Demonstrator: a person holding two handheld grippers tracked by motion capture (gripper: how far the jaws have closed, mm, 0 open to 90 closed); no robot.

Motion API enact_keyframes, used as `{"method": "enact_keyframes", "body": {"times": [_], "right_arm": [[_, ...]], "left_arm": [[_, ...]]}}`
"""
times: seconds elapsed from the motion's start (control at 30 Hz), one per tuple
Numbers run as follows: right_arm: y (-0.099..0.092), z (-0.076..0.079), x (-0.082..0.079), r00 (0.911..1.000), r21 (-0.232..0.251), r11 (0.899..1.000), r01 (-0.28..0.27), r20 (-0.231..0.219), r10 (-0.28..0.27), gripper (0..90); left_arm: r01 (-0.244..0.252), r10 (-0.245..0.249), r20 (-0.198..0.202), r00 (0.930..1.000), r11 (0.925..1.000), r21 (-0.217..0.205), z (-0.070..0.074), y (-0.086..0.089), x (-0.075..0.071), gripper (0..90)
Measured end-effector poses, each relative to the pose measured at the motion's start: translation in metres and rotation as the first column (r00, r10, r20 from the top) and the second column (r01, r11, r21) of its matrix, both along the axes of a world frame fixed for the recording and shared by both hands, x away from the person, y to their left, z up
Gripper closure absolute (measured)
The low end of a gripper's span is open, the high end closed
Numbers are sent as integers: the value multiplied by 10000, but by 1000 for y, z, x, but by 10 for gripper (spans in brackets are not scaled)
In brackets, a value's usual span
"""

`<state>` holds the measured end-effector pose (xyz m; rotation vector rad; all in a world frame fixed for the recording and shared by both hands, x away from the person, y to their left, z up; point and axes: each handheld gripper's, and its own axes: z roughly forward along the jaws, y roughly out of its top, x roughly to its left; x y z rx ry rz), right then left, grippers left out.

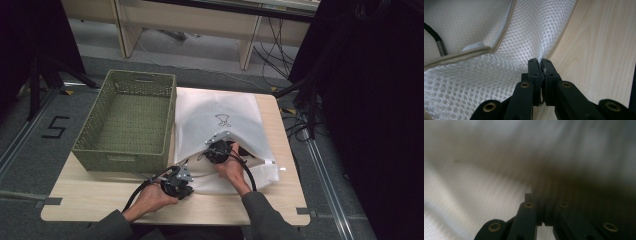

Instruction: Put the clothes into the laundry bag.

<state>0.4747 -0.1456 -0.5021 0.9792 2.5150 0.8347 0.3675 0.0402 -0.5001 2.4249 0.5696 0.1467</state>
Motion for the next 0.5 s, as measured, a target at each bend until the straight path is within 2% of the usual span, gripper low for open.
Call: {"method": "enact_keyframes", "body": {"times": [0.03,0.1,0.13,0.17,0.2,0.23,0.3,0.33,0.37,0.4,0.5], "right_arm": [[3,1,3,9998,-121,9997,190,61,-189,900],[7,-3,12,9978,-88,9990,445,490,-440,900],[8,-2,16,9968,-45,9983,582,543,-578,900],[9,-4,21,9939,-56,9975,706,859,-699,900],[9,-4,25,9928,-136,9968,794,912,-778,900],[7,-4,28,9926,-199,9965,816,913,-794,900],[5,-5,31,9888,44,9940,1089,1022,-1088,900],[2,-3,32,9907,-22,9945,1047,877,-1041,900],[2,-4,31,9896,129,9944,1049,977,-1057,900],[-1,0,28,9926,3,9956,932,776,-930,900],[-7,11,18,9962,182,9980,609,608,-619,893]], "left_arm": [[19,-19,38,10000,10000,0,0,0,0,868],[-122,122,-46,9999,9999,-35,0,0,-1,868],[-83,83,-60,9999,10000,31,0,0,-1,868],[-95,96,-52,9999,10000,16,0,0,-1,868],[-92,92,-52,9999,10000,6,0,0,-2,868],[9,-9,31,10000,10000,37,0,0,-1,867],[48,-48,51,10000,10000,32,0,0,-1,868],[-75,75,-56,10000,10000,-9,0,0,-2,868],[-69,69,-65,10000,10000,-3,0,0,-1,868],[-30,30,-34,10000,10000,23,0,0,-1,868],[-57,57,-84,9999,10000,20,0,0,-1,868]]}}
